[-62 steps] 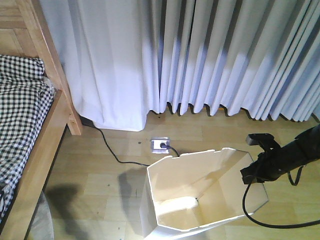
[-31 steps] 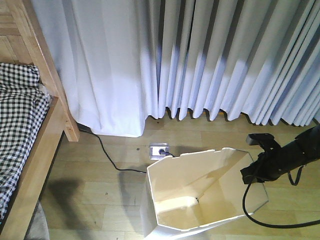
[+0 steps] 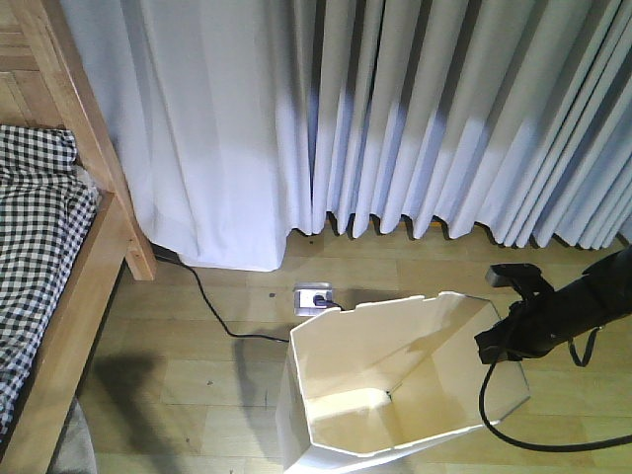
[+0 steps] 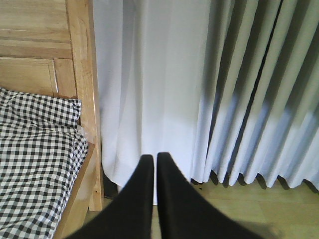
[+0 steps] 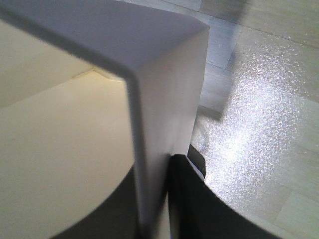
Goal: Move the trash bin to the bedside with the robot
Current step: 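Drive toward the curtains beside the bed head, holding the bin, then lower the white bin onto the floor with the right gripper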
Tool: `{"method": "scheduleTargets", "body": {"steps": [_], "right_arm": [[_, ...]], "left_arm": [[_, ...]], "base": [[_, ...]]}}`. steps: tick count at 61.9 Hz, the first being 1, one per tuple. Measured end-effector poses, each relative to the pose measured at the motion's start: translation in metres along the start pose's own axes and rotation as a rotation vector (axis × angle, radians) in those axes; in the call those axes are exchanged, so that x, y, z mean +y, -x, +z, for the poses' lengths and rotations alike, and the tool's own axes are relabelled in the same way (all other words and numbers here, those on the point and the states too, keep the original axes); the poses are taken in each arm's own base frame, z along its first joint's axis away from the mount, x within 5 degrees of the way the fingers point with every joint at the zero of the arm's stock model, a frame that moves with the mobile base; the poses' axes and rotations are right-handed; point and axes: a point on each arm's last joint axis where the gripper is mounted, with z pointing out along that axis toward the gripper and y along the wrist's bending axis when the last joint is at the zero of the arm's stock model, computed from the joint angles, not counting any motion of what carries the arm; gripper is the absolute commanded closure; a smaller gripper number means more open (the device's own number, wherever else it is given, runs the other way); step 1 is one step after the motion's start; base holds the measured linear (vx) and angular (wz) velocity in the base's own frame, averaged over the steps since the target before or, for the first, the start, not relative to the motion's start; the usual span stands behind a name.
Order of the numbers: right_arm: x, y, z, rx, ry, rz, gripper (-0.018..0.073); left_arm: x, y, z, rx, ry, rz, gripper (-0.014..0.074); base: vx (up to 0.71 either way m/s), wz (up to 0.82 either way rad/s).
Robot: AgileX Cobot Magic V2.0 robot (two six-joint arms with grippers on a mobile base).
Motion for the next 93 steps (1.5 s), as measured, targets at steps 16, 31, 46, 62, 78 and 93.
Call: {"method": "scheduleTargets", "body": {"steps": [16, 31, 46, 62, 78, 93], "right_arm": [[0.0, 0.0, 0.0, 0.0, 0.0, 0.0, 0.0564], [-0.002, 0.001, 0.003, -0.006, -0.007, 0.021, 0.0564], [-0.029, 0.013, 0.03, -0.038, -0.083, 0.09, 0.0564], [-0.061, 0.027, 0.064, -0.065, -0.14, 0.141, 0.0564], [-0.078, 0.028, 0.103, -0.057, -0.094, 0.199, 0.0559], [-0.092, 0.037, 0.124, -0.073, -0.092, 0.199, 0.0548]], "left_arm": [[0.0, 0.0, 0.0, 0.0, 0.0, 0.0, 0.0602], [0.0, 0.0, 0.0, 0.0, 0.0, 0.0, 0.0602], [0.0, 0.0, 0.0, 0.0, 0.0, 0.0, 0.0602], [0.0, 0.0, 0.0, 0.0, 0.0, 0.0, 0.0602], [0.0, 0.0, 0.0, 0.0, 0.0, 0.0, 0.0602], [0.0, 0.0, 0.0, 0.0, 0.0, 0.0, 0.0602]], "base": [[0.0, -0.01], [0.0, 0.0], [0.0, 0.0], [0.0, 0.0], [0.0, 0.0], [0.0, 0.0]]}}
